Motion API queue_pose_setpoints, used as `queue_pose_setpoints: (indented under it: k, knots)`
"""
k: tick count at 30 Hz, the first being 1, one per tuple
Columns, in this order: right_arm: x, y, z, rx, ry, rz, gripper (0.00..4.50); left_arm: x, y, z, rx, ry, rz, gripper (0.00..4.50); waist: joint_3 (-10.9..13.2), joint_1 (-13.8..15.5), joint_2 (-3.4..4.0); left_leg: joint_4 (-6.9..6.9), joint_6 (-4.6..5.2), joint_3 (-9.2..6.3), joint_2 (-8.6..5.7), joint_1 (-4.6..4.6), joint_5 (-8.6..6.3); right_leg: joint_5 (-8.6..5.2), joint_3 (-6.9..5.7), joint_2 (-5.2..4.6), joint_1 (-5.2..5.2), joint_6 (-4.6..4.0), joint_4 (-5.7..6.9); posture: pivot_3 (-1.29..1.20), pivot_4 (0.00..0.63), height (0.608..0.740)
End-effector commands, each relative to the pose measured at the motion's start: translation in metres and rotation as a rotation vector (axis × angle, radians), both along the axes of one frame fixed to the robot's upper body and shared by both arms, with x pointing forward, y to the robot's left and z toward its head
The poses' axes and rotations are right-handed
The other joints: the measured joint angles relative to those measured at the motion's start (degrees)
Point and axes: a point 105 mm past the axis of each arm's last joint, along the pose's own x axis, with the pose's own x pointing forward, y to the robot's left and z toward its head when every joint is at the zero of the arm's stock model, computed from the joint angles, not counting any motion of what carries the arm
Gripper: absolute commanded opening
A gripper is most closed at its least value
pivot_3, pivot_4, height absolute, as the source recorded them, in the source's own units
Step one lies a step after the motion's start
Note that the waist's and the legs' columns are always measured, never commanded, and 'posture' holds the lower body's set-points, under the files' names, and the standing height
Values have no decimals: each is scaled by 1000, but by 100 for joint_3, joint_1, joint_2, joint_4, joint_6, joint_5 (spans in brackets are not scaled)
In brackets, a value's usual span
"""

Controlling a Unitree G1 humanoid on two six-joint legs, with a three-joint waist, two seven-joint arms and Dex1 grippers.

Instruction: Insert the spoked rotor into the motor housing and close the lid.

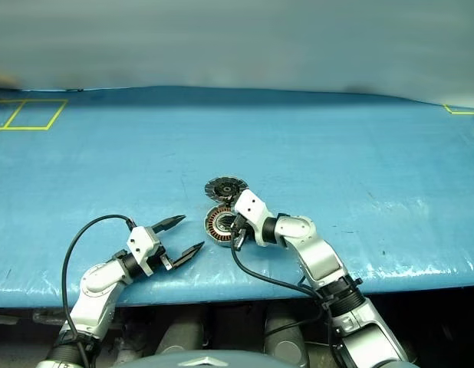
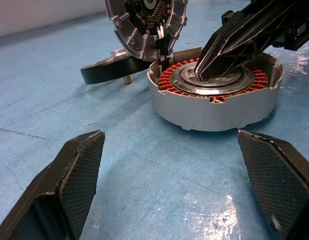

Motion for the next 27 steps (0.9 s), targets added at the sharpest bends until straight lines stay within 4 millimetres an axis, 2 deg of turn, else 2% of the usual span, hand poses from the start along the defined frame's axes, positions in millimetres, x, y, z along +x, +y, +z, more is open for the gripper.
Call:
queue_pose_setpoints:
  k: [1,7,17,22,27]
  knots:
    - [1,1,23,55,-54,5,13,0,1,4,-12,-23,7,4500,0,1,0,0,0,0,0,-2,0,0,0,0,-2,0,0,0,150,740]
    - [-1,1,29,72,-55,11,13,1,4,5,-25,-29,30,4500,1,0,1,-2,0,0,0,-2,0,0,0,0,-3,0,0,0,150,740]
    - [3,-1,8,6,-27,-18,13,6,13,13,-31,-57,79,4500,1,-2,0,-2,0,0,0,-2,0,0,0,0,-4,0,0,0,150,740]
    - [5,0,16,43,-64,-35,13,18,27,18,24,-82,167,4500,1,1,0,-2,0,0,0,-2,0,0,-1,0,-3,0,0,0,150,740]
    - [6,-9,32,65,-131,-71,13,40,43,30,69,-63,256,4500,2,7,-1,-2,0,-1,-1,-3,0,0,-2,1,-3,1,0,0,150,740]
